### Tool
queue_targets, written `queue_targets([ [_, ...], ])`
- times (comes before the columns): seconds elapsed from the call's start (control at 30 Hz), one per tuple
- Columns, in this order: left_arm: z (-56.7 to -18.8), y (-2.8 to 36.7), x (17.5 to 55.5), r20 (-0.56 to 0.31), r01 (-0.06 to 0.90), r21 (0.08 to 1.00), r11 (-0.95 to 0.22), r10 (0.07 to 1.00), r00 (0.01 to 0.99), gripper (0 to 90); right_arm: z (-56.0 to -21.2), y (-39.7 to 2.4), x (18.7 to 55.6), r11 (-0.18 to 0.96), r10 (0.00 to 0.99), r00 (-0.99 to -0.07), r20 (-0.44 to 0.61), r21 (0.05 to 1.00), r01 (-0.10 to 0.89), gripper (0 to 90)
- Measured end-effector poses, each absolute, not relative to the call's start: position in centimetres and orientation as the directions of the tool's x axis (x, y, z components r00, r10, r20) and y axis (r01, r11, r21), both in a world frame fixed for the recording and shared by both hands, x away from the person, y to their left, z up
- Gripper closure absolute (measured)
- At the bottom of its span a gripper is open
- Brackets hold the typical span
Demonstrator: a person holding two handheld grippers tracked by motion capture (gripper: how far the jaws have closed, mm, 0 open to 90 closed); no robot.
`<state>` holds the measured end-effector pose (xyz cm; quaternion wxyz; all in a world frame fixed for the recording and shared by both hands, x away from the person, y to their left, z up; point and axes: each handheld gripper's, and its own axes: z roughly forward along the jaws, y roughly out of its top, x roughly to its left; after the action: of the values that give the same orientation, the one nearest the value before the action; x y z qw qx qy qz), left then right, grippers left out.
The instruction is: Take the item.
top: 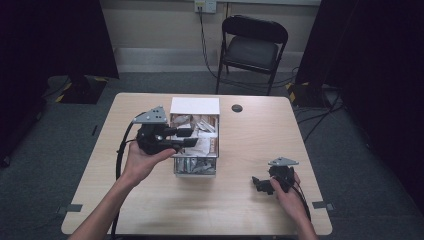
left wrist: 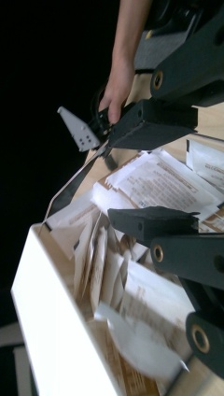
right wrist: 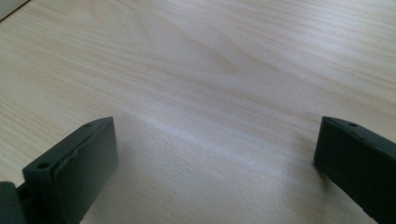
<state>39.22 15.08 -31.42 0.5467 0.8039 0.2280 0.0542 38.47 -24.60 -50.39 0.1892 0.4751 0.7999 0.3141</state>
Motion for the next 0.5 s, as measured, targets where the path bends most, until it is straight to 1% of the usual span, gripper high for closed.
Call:
queue_targets([
  [0.07,-31.6,14.8,39.5,-0.169,0.316,0.898,-0.307,0.423,0.891,59.5,-50.4,-24.6,38.5,0.351,0.879,-0.477,-0.004,0.682,0.641,0.0],
  [0.13,-31.8,14.5,39.9,-0.208,0.347,0.889,-0.3,0.411,0.888,59.4,-50.4,-24.6,38.5,0.351,0.879,-0.477,-0.004,0.682,0.641,0.0],
  [0.17,-31.9,14.3,39.9,-0.196,0.354,0.883,-0.309,0.443,0.875,59.4,-50.4,-24.6,38.5,0.352,0.879,-0.478,-0.004,0.682,0.641,0.0],
  [0.2,-31.9,14.2,40.0,-0.18,0.352,0.877,-0.328,0.454,0.872,59.4,-50.4,-24.6,38.5,0.352,0.878,-0.478,-0.004,0.682,0.641,0.0],
  [0.23,-32.0,14.0,40.1,-0.184,0.354,0.874,-0.334,0.445,0.876,59.5,-50.4,-24.6,38.5,0.352,0.878,-0.478,-0.004,0.682,0.641,0.0],
  [0.27,-32.0,14.0,40.1,-0.165,0.34,0.876,-0.343,0.45,0.878,59.9,-50.4,-24.6,38.5,0.352,0.878,-0.478,-0.004,0.682,0.641,0.0],
  [0.33,-31.8,14.0,40.2,-0.17,0.341,0.877,-0.339,0.444,0.88,58.3,-50.4,-24.6,38.5,0.353,0.878,-0.479,-0.004,0.682,0.64,0.0],
  [0.5,-31.7,13.8,40.4,-0.149,0.337,0.869,-0.363,0.459,0.876,56.5,-50.4,-24.6,38.5,0.352,0.878,-0.479,-0.004,0.682,0.641,0.0],
])
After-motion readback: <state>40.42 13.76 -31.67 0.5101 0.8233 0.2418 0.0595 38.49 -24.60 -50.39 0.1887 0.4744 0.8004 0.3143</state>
